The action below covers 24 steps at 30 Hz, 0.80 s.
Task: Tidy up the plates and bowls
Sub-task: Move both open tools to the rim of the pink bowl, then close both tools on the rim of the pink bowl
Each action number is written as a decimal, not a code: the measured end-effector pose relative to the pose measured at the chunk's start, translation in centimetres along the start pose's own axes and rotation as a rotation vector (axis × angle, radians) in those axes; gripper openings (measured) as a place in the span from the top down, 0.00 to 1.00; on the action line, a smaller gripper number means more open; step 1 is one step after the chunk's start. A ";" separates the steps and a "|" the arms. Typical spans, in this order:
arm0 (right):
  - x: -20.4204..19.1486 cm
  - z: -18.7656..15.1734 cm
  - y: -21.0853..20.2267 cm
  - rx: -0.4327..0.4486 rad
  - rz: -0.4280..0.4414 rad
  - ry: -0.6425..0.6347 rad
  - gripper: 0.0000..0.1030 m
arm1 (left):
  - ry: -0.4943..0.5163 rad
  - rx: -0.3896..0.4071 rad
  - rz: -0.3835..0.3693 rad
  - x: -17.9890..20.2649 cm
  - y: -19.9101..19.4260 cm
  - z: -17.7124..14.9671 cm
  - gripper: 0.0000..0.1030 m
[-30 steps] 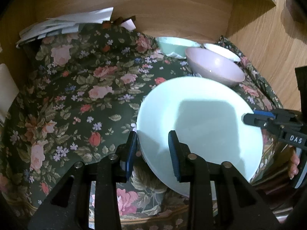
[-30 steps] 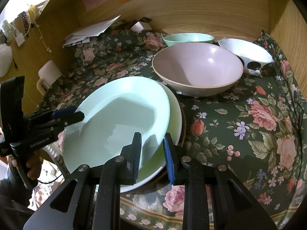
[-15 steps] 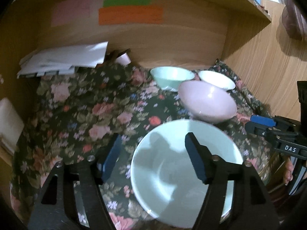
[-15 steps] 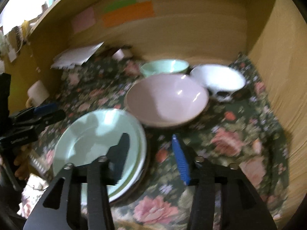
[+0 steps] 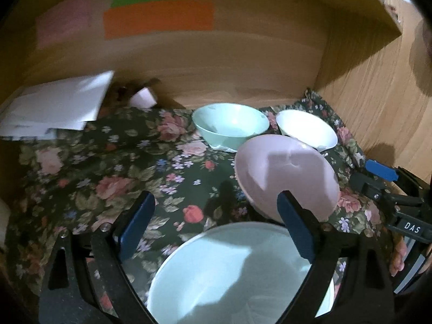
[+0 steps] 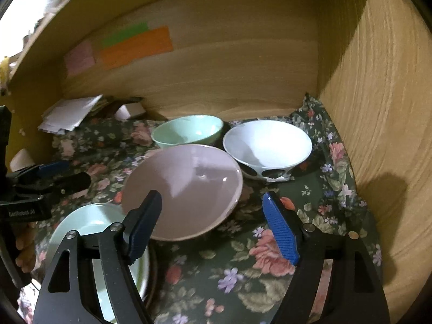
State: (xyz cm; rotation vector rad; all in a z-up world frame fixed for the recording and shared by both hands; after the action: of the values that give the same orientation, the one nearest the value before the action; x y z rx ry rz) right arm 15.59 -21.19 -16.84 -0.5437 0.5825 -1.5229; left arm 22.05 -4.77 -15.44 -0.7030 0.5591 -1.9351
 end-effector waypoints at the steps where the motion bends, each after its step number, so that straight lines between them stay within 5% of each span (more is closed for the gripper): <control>1: 0.1 0.0 0.6 -0.010 -0.001 0.003 0.28 | 0.003 -0.015 0.001 0.1 0.8 0.2 0.10; 9: 1.1 -0.3 3.8 -0.066 0.007 0.048 0.28 | 0.003 -0.101 -0.007 -0.1 4.9 0.3 0.11; 18: 0.4 -1.1 5.8 -0.126 0.050 0.033 0.62 | -0.012 -0.187 -0.066 -0.4 7.7 -0.1 0.43; 24: -0.1 -1.6 6.8 -0.162 0.080 0.033 0.71 | -0.023 -0.224 -0.115 0.2 8.6 -0.3 0.58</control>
State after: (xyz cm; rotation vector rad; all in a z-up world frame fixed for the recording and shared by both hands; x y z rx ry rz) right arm 19.63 -21.17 -22.48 -0.6128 0.7488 -1.4193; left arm 27.18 -8.59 -21.16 -0.9150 0.7435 -1.9863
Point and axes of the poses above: each gripper's, at about its wrist camera, not at the fingertips, and y roughly the way its jaws point, x to its right, z to its top, the point moved 6 cm from there along y, roughly the way its jaws point, and after that the axes turned 15 degrees about -z, right-handed, at the moved point
